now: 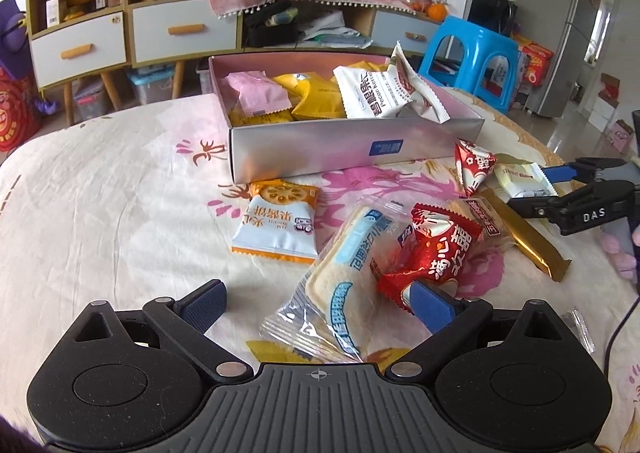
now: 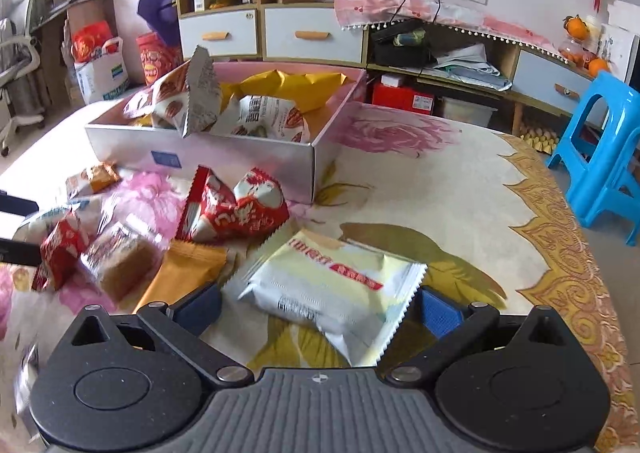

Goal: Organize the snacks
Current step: 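Move both tools back over the snack pile, then grasp the clear bread packet with the left tool while the right tool grasps the silver packet, then carry both packets into the pink box and open both tools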

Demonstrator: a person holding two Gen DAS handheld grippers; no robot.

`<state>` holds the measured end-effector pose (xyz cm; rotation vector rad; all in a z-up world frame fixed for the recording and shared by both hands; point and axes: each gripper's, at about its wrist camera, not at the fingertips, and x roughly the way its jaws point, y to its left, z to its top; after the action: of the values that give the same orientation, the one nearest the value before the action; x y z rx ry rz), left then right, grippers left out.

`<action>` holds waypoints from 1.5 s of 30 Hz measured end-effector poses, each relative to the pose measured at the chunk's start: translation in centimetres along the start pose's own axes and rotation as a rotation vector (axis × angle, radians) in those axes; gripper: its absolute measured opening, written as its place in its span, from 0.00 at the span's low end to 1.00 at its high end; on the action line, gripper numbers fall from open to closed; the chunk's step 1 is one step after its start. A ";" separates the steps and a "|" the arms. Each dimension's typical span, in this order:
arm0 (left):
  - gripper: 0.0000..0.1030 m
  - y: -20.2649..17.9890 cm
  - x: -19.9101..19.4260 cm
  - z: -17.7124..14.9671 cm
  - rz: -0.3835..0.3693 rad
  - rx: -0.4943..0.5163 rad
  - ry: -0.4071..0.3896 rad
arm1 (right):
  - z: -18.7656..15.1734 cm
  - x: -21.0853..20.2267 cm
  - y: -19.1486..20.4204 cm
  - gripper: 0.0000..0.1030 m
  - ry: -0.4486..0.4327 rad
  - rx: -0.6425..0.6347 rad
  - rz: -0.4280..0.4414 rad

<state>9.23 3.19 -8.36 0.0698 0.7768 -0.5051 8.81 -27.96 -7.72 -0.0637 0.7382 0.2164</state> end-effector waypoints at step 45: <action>0.12 -0.9 -4.4 2.6 -0.025 -0.092 -0.073 | 1.9 -1.9 0.6 0.04 -0.082 0.099 0.024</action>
<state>7.88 3.59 -3.35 -0.0436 0.7293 -0.4918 8.53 -27.44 -5.02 0.0484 0.6673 0.2039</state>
